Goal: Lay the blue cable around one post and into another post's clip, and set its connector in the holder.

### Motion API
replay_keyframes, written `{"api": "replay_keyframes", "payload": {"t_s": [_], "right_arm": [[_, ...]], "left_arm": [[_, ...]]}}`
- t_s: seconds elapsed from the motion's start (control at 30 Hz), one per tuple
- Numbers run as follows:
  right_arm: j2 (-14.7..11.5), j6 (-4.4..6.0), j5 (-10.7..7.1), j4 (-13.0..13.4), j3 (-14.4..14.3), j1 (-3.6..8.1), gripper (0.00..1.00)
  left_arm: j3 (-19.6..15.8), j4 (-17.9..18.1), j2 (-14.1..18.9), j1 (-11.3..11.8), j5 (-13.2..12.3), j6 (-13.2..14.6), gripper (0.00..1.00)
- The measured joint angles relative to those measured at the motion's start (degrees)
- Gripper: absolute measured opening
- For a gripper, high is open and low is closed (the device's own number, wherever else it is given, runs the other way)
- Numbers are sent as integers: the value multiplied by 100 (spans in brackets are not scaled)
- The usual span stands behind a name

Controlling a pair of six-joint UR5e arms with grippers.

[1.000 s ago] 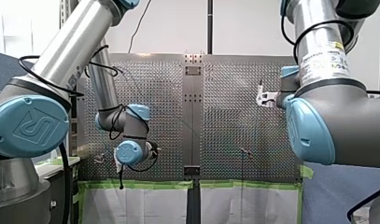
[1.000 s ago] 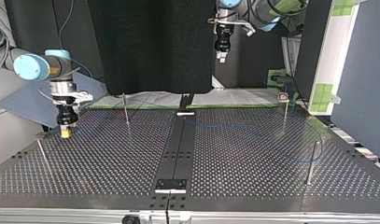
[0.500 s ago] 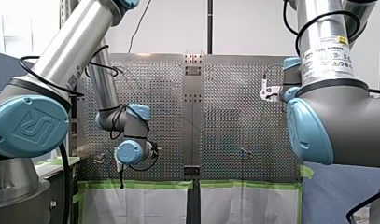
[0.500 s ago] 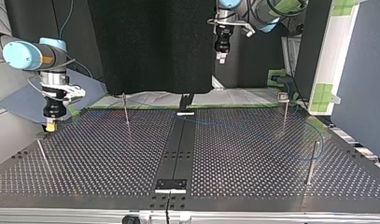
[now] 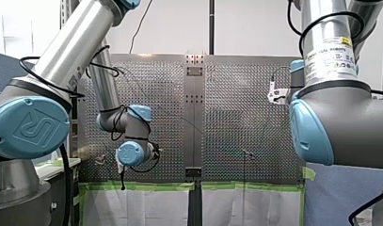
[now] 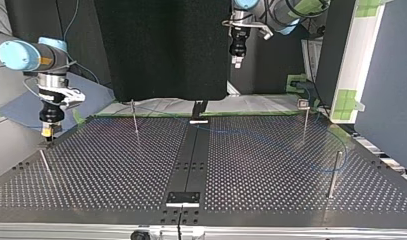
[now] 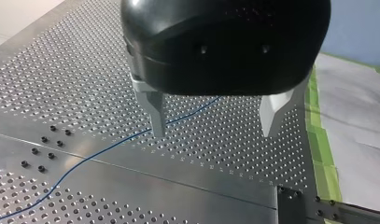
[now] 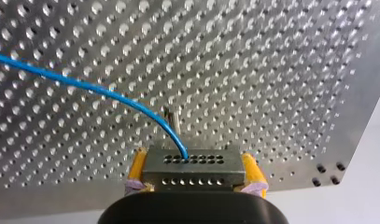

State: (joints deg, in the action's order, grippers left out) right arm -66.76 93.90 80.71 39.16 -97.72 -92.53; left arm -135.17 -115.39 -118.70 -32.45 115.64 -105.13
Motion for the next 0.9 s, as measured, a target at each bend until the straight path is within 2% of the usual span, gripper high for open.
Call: {"api": "replay_keyframes", "payload": {"t_s": [0.27,0.47,0.67,0.9], "right_arm": [[0,-143,18,-288,55,189,19],[7,-213,8,-499,259,298,19],[58,-256,-9,-715,508,352,19],[318,-420,-33,-947,782,362,19]], "left_arm": [[2,-2,-3,0,-11,-10,100],[4,-2,-1,0,-46,-26,100],[20,-11,-2,0,-54,-33,100],[39,-69,-1,0,-55,-34,100]]}}
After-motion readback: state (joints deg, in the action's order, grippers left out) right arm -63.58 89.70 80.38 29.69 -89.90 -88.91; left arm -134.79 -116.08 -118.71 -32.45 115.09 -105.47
